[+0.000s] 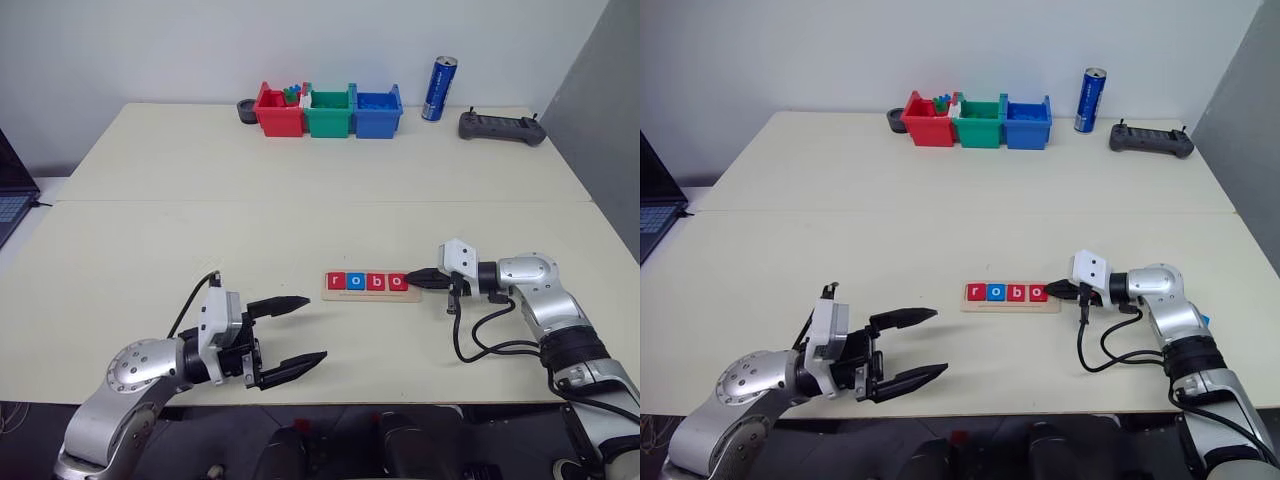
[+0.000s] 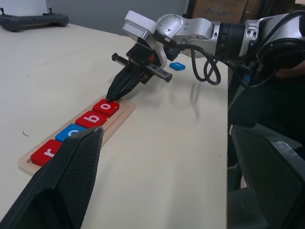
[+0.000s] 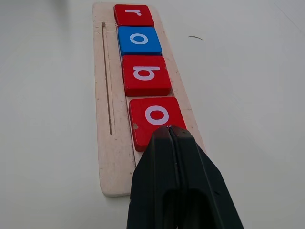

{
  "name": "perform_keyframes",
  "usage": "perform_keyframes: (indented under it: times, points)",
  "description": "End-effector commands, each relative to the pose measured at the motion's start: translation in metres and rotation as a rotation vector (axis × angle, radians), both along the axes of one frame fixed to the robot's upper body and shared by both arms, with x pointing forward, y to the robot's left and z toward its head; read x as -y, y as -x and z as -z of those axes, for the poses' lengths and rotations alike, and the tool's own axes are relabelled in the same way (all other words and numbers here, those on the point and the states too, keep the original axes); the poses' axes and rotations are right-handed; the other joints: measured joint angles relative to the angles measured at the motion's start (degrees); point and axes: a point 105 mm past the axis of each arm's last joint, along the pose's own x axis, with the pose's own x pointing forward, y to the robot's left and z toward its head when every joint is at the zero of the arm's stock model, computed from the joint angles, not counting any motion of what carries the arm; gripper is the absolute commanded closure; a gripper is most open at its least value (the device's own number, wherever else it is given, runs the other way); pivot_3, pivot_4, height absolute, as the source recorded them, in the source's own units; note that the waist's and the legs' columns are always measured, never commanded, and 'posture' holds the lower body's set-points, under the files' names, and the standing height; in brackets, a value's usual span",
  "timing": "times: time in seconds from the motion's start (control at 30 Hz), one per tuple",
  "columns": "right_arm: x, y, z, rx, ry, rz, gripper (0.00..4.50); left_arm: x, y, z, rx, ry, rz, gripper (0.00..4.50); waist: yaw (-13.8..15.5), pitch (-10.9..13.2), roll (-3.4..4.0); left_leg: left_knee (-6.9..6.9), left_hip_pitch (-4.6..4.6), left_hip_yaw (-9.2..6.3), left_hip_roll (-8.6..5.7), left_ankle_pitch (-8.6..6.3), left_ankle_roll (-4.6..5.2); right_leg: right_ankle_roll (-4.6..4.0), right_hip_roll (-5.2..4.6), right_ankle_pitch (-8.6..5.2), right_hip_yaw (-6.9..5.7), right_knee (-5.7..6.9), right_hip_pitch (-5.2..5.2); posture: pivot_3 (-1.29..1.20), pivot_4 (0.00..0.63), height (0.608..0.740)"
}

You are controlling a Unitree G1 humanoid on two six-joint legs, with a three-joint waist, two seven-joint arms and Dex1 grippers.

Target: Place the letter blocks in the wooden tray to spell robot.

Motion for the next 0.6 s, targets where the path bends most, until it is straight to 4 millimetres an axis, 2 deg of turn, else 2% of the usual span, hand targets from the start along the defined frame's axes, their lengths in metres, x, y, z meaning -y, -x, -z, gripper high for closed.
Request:
perform_keyframes:
  times: [0.03, 0.6]
  points:
    - [-0.005, -0.004, -0.011, 0.047, -0.007, -0.019, 4.48, 0.001, 0.004, -0.01, 0.037, 0.001, 0.009, 0.0, 0.0, 0.0, 0.0, 0.0, 0.0, 0.0, 0.0, 0.0, 0.0, 0.0, 0.0, 0.0, 0.0, 0.0, 0.0, 0.0, 0.15, 0.74]
    - [0.011, -0.001, -0.018, 0.034, -0.007, -0.008, 4.48, 0.0, 0.001, -0.009, 0.031, -0.005, 0.015, 0.0, 0.0, 0.0, 0.0, 0.0, 0.0, 0.0, 0.0, 0.0, 0.0, 0.0, 0.0, 0.0, 0.0, 0.0, 0.0, 0.0, 0.15, 0.74]
